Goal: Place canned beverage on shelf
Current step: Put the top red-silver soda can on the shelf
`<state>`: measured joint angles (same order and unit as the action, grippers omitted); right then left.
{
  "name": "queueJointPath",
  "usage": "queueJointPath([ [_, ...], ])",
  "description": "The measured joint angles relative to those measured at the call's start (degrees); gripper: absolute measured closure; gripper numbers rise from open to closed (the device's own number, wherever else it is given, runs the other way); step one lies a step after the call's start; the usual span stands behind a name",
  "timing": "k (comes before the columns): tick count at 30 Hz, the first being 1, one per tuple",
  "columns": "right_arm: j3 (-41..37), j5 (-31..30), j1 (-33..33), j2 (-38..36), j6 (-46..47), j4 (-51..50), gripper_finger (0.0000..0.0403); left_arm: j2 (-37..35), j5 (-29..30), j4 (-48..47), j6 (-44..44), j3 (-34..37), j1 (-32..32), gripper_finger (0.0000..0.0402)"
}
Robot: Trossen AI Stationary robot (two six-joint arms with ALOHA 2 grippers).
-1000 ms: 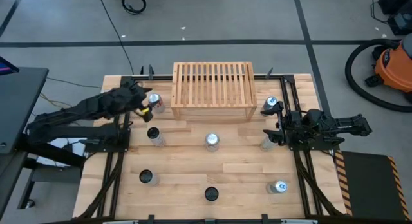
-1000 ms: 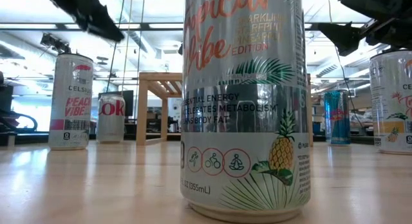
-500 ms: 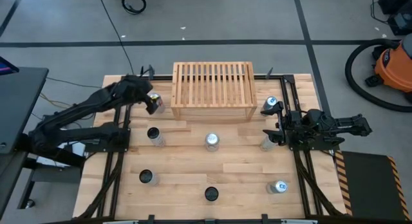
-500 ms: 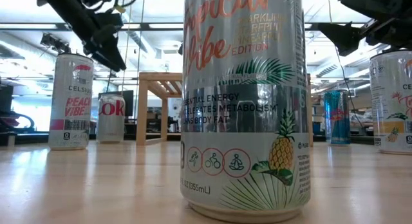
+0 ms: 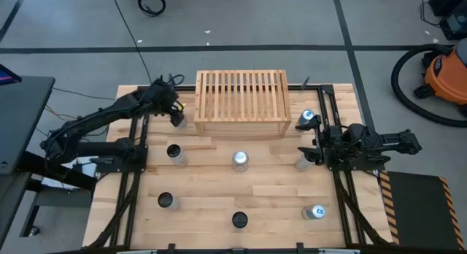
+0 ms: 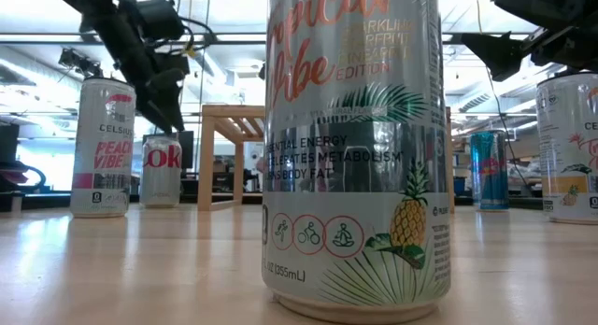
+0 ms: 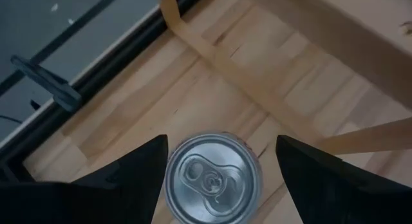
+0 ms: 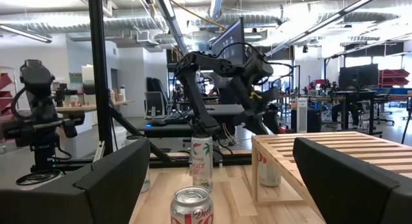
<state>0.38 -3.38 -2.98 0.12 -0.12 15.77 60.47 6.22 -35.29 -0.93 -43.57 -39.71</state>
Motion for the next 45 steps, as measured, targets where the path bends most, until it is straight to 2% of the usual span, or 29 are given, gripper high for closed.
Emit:
queueJointPath([
  [12,-0.02,0.01,0.00,0.00,0.01,0.00,0.0010,6.25,-0.20,0.22,-2.44,-0.04,-0.65,0.0107],
  [23,-0.01,0.00,0.00,0.01,0.01,0.00,0.0010,6.53,-1.00,-2.08,-2.49,-0.22,-0.59,0.0107],
  [29,0.00,0.00,0.00,0.01,0.02,0.00,0.0010,6.64,-5.09,-0.14,-1.15,-0.03,-0.56,0.0107],
  [45,-0.02,0.00,0.00,0.00,0.01,0.00,0.0010,6.64,-5.18,-0.10,-1.05,0.00,-0.56,0.0107],
])
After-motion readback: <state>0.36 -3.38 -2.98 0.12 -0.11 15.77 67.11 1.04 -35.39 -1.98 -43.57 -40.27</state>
